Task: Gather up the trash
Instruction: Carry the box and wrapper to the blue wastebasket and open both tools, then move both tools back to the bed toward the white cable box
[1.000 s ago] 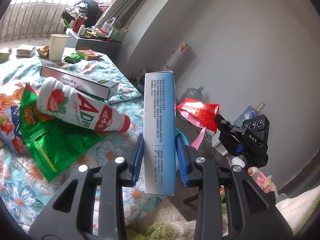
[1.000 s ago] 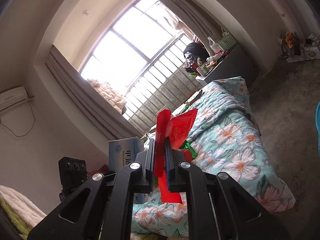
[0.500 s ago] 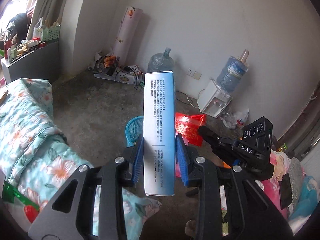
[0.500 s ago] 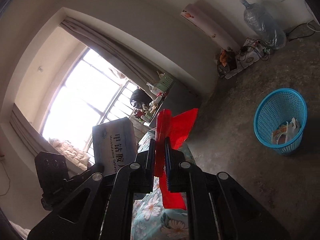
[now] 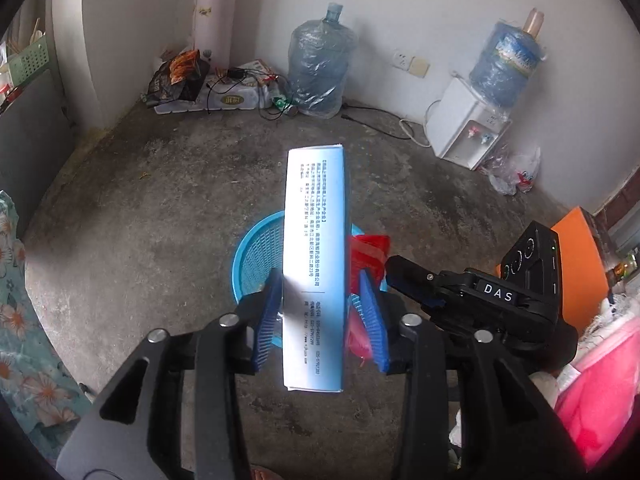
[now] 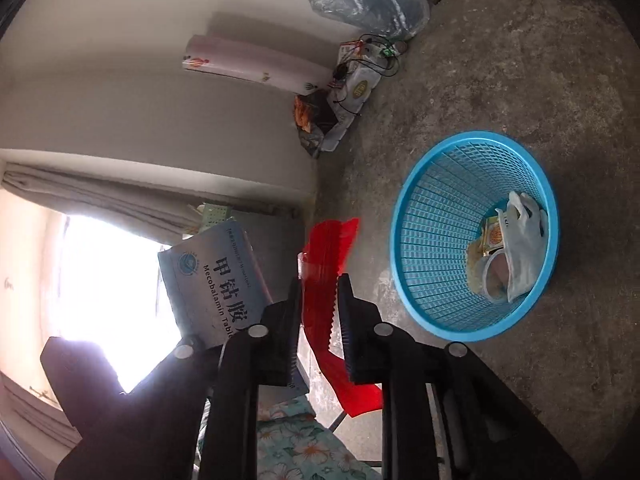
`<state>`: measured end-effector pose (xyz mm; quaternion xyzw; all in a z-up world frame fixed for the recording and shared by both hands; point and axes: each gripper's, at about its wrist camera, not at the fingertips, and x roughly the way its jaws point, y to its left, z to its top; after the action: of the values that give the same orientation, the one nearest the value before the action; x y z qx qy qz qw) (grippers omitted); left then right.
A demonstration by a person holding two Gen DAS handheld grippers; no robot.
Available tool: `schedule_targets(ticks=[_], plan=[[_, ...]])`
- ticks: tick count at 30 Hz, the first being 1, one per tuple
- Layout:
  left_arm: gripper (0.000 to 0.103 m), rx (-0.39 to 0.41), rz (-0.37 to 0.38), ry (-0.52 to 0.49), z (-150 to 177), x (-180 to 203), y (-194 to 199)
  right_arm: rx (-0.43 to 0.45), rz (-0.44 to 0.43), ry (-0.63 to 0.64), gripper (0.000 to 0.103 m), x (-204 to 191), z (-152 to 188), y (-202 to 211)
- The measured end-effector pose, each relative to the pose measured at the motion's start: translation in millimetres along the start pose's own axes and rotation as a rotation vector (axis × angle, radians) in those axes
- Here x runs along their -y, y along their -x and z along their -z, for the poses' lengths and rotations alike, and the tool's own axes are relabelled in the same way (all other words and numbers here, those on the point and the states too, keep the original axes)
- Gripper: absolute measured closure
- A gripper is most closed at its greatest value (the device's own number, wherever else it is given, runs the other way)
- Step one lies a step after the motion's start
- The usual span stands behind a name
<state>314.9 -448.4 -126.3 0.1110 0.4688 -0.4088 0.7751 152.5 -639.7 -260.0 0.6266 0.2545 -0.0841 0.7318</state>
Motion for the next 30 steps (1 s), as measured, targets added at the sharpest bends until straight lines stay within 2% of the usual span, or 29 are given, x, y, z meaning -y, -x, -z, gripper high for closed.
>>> schedule_targets(ticks=[2, 4, 6, 11, 14, 18, 21, 26, 28, 30], plan=[[0.056, -0.015, -0.041, 0.052, 1.6, -9.9, -20.8, -0.021, 0.142, -0.047, 0.063, 29.0, -7.3, -22.3], [0.055, -0.036, -0.037, 0.105, 4.2, -19.6, -28.8, -0.032, 0.208, -0.078, 0.063, 50.9, -1.1, -27.5], [0.053, -0.024, 0.002, 0.137, 8.3, -26.1, -22.4, -0.025, 0.169, -0.088, 0.063, 61.5, 12.0, -22.9], [0.045, 0.028, 0.010, 0.104, 7.7, -23.2, 17.3, 0.009, 0.170, -0.058, 0.063, 53.2, 48.2, 4.3], [0.042, 0.086, 0.051, 0.112, 4.6, -18.9, 60.8, 0.035, 0.191, 0.013, 0.061, 23.5, 69.3, 25.9], [0.035, 0.212, 0.072, 0.099, 12.2, -9.3, 139.9, 0.103, 0.237, 0.215, 0.054, -37.7, 101.3, 65.7], [0.030, 0.305, 0.082, 0.112, 30.1, -9.0, 203.3, 0.159, 0.282, 0.376, 0.041, -84.9, 127.5, 94.2], [0.026, 0.439, 0.079, 0.171, 92.4, -25.0, 308.7, 0.264, 0.358, 0.679, 0.020, -164.3, 180.1, 135.0], [0.022, 0.496, 0.054, 0.211, 126.7, -37.6, 349.6, 0.286, 0.374, 0.809, 0.009, -192.6, 204.4, 144.7], [0.021, 0.552, 0.002, 0.258, 164.1, -54.2, 386.8, 0.317, 0.397, 0.922, 0.006, -217.9, 231.4, 152.0]])
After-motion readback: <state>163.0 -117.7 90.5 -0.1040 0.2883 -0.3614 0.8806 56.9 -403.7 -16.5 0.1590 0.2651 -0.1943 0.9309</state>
